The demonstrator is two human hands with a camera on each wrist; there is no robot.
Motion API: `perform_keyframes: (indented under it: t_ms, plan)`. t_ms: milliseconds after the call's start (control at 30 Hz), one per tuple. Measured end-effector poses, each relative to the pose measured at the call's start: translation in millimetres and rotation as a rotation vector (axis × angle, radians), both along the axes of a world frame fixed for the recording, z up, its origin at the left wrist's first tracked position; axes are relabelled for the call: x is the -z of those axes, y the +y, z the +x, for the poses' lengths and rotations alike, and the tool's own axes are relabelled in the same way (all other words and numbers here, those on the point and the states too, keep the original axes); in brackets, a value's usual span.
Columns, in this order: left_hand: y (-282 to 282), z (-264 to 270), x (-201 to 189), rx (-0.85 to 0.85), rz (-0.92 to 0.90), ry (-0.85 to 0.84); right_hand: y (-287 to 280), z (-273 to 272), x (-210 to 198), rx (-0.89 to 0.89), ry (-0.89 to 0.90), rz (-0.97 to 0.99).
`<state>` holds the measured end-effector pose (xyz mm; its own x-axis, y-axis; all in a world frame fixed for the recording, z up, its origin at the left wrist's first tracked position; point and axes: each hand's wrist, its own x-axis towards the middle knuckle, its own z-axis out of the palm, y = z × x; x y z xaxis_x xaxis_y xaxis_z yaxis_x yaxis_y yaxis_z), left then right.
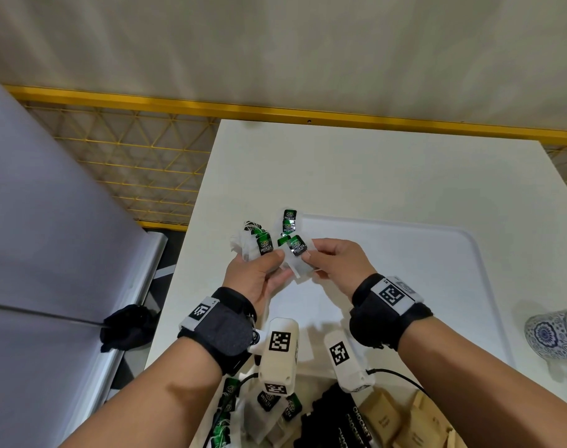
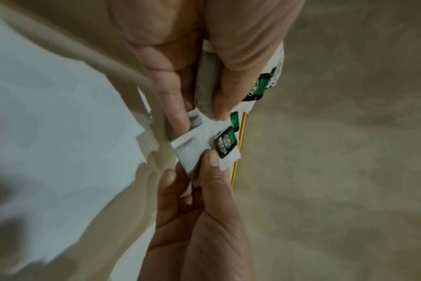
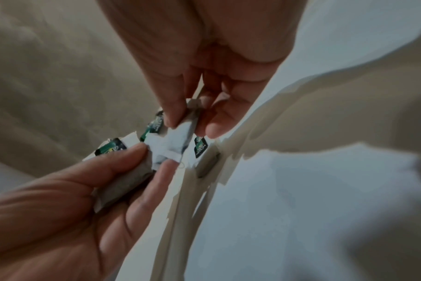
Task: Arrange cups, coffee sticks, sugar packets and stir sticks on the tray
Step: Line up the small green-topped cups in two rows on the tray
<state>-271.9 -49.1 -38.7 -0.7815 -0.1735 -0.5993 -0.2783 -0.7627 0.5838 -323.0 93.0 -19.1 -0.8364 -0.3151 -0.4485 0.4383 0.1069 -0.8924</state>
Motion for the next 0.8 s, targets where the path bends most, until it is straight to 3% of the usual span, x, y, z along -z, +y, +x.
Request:
perform_keyframes:
  t_ms: [567, 800]
  plan:
    - [4.4, -0.6, -9.2, 0.014, -0.022, 0.056, 3.3, -1.3, 5.6, -0.038, -0.06, -0.006]
    - [5.1, -1.7, -10.5, 0.002, -0.036, 0.045, 2.5, -1.3, -0.5, -0.147, 0.099, 0.102]
